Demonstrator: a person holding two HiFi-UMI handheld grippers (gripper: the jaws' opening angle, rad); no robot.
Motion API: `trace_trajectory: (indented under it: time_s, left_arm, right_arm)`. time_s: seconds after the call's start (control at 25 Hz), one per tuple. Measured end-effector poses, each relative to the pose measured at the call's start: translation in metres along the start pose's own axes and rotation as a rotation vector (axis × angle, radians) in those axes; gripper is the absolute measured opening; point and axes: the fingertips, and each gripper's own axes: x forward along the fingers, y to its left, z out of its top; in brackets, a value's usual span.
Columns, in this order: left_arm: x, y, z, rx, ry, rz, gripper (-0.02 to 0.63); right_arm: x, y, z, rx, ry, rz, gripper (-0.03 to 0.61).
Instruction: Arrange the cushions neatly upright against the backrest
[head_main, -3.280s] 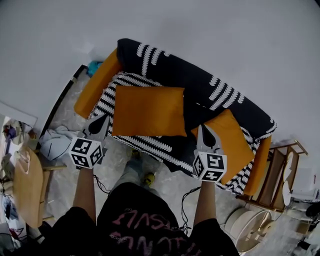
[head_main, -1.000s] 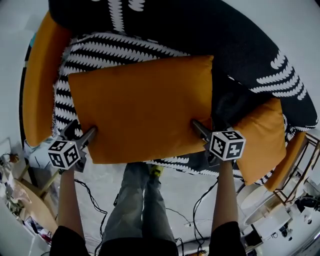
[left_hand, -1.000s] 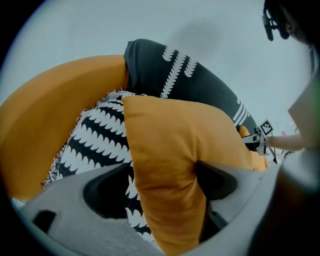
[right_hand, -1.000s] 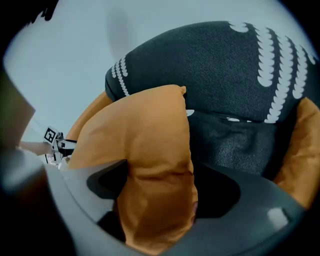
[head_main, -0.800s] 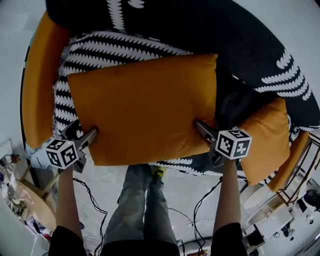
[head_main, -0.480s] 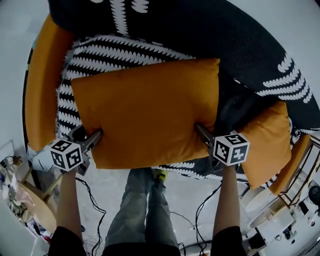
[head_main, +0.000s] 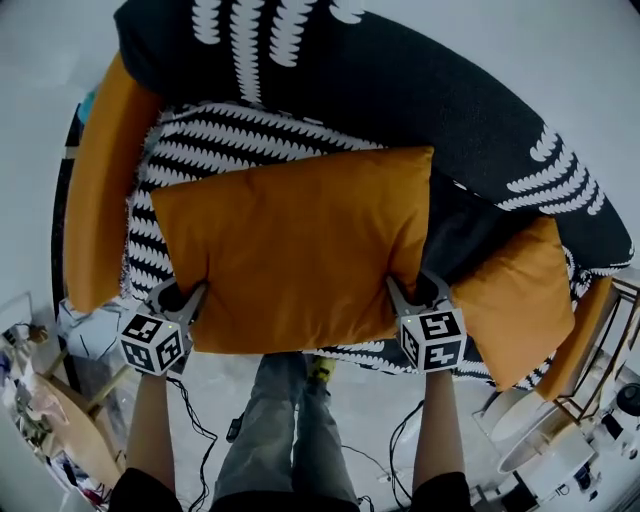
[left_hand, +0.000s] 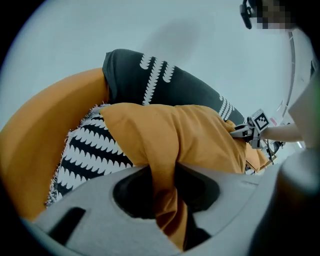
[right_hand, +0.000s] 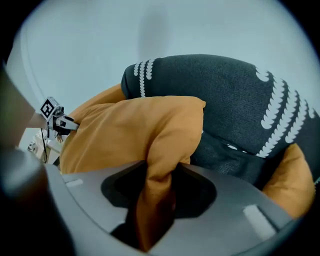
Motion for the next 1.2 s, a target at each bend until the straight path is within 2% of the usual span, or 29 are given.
trace_trajectory:
  time_s: [0.28, 0.48, 0.68, 1.0, 1.2]
  left_arm:
    - [-0.027, -0.003, 0.042, 0.073, -0.069, 0.021, 0.109]
    - [-0.05, -0.018, 0.09, 0.139, -0.137, 0.033, 0.11]
    - [-0.063, -0.028, 0.155, 0.217, -0.212, 0.018, 0.11]
    - [-0.045, -0.046, 0.268, 0.379, -0.3, -0.022, 0.115]
    - [-0.015, -0.037, 0.31, 0.431, -0.313, -0.004, 0.118]
  right_arm:
    - [-0.029, 0.01, 0.025, 0.011, -0.078, -0.059, 0.176]
    - [-0.068, 0.006, 0.052, 0.023, -0.153, -0.122, 0.176]
    - [-0.102, -0.004, 0.092, 0.041, -0.248, -0.189, 0.176]
    - [-0.13, -0.042, 0.143, 0.109, -0.36, -0.303, 0.176]
    - [-0.108, -0.063, 0.16, 0.144, -0.382, -0.331, 0.176]
